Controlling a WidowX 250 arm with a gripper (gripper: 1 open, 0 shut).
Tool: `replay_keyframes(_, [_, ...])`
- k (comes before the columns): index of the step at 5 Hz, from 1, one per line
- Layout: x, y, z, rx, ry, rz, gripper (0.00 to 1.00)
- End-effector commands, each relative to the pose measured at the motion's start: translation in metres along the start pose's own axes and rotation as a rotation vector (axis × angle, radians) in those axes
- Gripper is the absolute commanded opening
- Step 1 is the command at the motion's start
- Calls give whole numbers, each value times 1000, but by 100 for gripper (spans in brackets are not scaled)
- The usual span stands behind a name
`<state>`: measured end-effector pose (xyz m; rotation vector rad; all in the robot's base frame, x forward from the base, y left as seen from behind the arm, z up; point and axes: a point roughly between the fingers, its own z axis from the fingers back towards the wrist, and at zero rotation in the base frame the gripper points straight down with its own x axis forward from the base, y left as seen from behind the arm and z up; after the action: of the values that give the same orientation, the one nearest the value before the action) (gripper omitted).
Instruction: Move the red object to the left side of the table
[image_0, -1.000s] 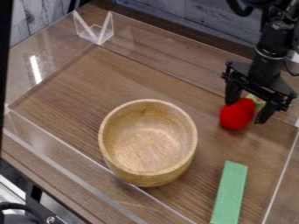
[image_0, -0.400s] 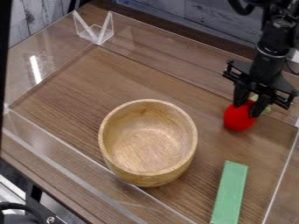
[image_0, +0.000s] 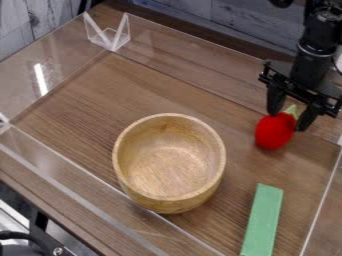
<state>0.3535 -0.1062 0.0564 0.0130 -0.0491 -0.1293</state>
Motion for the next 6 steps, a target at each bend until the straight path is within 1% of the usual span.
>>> replay_keyframes(1, [15,-4,25,-16,-89,-5,0])
replay_keyframes(2, [15,-4,21,-17,-76,-9,100])
replay_keyframes(4, [13,-3,10,-18,-45,-14,100])
replay_keyframes(5, [13,-2,3,-18,-31,-10,0])
replay_keyframes(6, [12,0,9,-22,-46,-6,0])
